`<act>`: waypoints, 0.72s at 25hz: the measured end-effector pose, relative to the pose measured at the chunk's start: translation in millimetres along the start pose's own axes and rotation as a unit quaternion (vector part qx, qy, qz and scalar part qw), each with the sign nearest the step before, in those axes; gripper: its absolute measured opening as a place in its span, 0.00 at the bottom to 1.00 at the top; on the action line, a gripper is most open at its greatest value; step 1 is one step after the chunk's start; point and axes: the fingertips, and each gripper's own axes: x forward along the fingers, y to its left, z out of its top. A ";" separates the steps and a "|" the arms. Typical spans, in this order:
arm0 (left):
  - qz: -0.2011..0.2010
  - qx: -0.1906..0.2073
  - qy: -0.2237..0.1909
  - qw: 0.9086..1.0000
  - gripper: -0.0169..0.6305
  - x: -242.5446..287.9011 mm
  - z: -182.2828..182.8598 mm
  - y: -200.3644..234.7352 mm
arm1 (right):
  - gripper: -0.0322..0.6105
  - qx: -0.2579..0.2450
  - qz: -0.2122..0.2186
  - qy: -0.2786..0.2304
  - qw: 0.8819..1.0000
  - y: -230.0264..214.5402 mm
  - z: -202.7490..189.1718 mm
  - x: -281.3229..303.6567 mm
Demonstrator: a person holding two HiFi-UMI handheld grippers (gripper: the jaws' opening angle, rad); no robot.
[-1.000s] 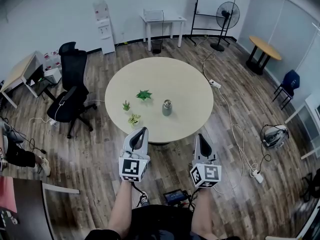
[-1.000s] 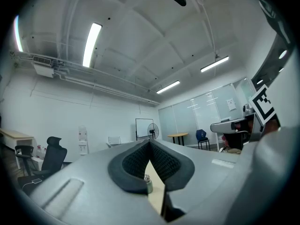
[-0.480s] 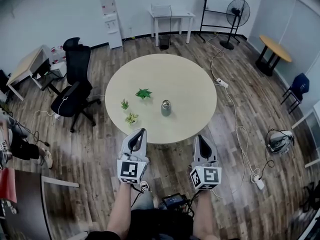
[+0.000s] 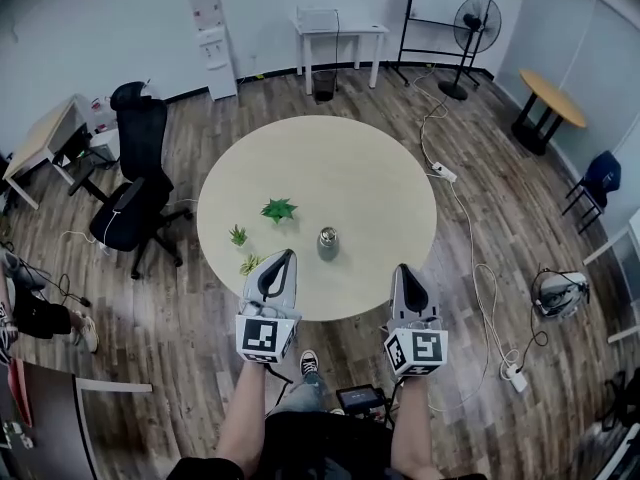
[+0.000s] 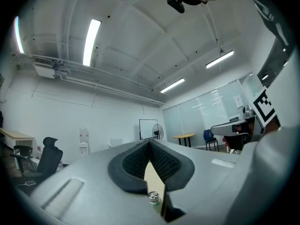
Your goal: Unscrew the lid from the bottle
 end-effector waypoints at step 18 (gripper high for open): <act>-0.014 -0.015 -0.007 1.000 0.03 132.5 -14.6 52.2 | 0.05 -0.011 -0.009 -0.002 1.000 -40.0 11.8 136.7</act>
